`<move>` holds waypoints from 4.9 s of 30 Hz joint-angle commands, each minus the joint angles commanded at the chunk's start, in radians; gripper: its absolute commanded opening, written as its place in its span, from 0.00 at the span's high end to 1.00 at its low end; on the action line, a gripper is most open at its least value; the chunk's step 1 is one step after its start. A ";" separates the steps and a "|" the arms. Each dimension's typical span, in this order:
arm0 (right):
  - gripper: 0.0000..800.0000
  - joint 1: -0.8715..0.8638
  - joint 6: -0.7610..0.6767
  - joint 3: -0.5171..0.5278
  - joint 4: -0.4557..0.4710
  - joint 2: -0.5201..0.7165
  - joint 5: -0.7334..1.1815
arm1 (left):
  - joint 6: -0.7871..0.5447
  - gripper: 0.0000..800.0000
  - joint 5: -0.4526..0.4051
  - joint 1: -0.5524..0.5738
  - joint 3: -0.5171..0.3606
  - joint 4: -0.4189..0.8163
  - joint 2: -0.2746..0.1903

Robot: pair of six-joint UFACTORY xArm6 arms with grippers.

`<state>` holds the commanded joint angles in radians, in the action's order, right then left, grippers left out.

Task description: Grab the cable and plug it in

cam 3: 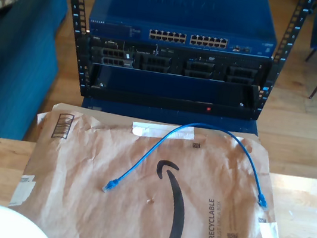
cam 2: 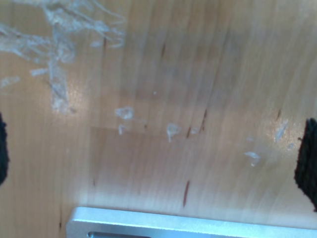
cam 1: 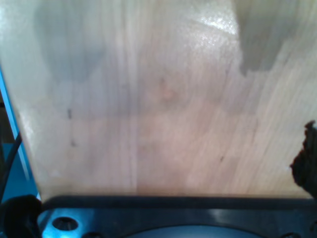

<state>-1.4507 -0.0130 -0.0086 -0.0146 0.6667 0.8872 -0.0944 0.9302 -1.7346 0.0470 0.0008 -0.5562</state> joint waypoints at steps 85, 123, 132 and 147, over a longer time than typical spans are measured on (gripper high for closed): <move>0.02 0.393 -0.586 -0.319 -0.005 0.035 -0.032 | 0.535 0.00 0.531 0.534 0.407 0.008 -0.025; 0.01 1.823 -1.390 -0.925 -0.006 -0.476 0.281 | 1.511 0.00 0.529 1.559 0.672 -0.163 0.196; 0.00 2.056 -1.456 -1.073 -0.005 -0.690 0.201 | 1.517 0.00 0.519 1.559 0.690 -0.163 0.204; 0.01 2.153 -1.547 -1.185 -0.002 -0.953 0.052 | 1.525 0.00 0.516 1.557 0.692 -0.163 0.222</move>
<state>0.7020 -1.5597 -1.1932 -0.0161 -0.2862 0.9394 1.4308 1.4457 -0.1772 0.7390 -0.1619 -0.3337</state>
